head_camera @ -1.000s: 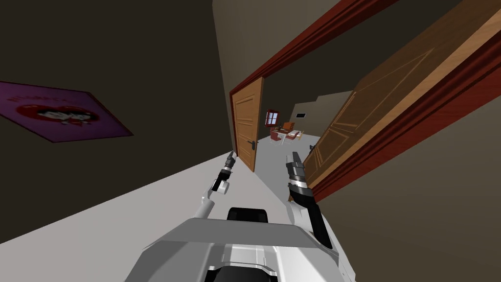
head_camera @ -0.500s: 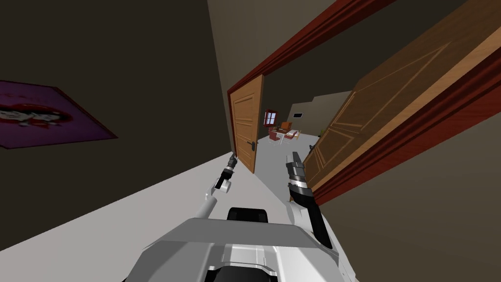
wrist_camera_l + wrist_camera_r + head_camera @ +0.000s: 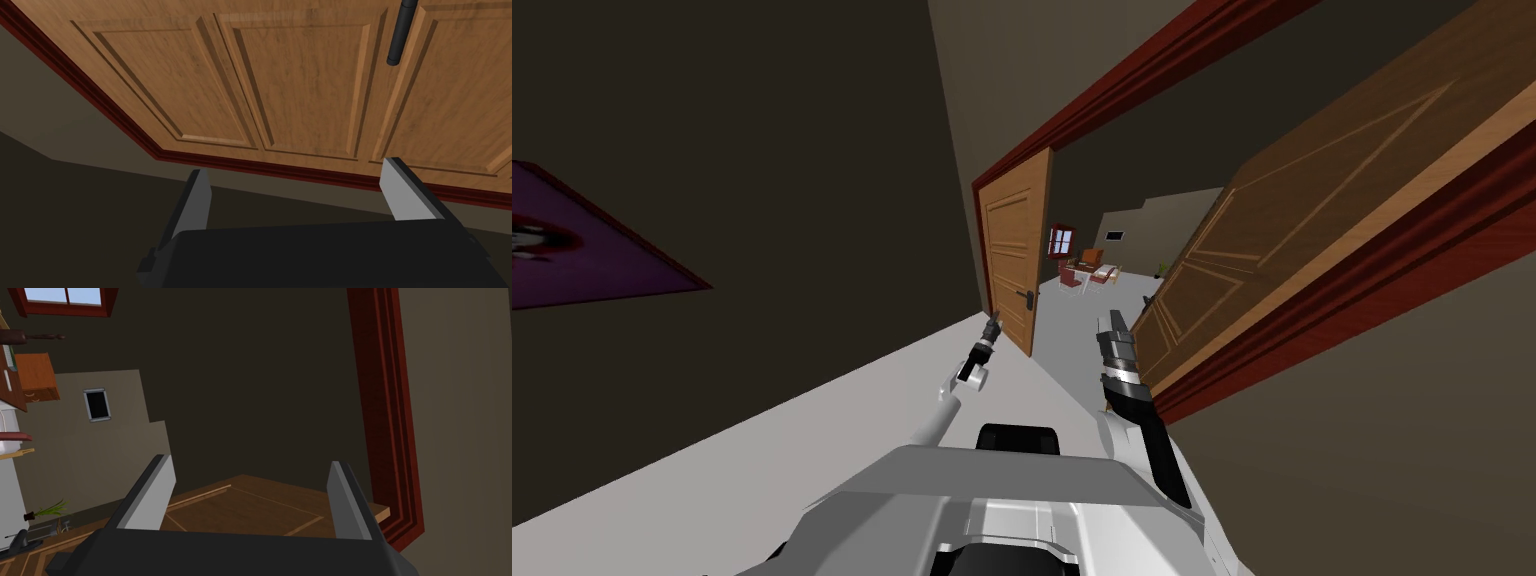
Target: Push the door open
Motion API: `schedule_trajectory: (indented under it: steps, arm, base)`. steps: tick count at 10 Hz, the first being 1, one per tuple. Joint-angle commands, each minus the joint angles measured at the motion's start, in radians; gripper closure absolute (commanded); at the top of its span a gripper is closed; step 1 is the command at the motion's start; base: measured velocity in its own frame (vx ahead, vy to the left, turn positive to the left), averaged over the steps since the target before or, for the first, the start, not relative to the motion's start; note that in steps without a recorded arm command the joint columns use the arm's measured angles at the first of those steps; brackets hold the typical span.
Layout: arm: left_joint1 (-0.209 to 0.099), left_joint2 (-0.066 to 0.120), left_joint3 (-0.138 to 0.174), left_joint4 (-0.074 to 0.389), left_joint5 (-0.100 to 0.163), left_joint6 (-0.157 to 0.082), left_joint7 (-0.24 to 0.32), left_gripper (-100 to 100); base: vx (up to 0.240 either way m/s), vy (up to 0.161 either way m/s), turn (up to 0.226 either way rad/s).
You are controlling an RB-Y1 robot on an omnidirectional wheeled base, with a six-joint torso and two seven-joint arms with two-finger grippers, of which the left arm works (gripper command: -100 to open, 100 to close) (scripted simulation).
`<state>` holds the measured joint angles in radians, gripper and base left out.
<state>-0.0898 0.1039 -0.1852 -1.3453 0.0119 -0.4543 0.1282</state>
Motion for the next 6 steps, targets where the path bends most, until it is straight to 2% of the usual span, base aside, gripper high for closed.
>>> schedule_trajectory:
  steps: [1,6]
  arm:
    - [-0.016,0.000,-0.009,0.029,0.000,0.000,0.002,-100]
    - [-0.075,-0.006,-0.033,0.125,0.002,-0.001,0.007,-100]
  base:
    - [0.062,0.051,-0.076]
    - [0.084,0.075,-0.070]
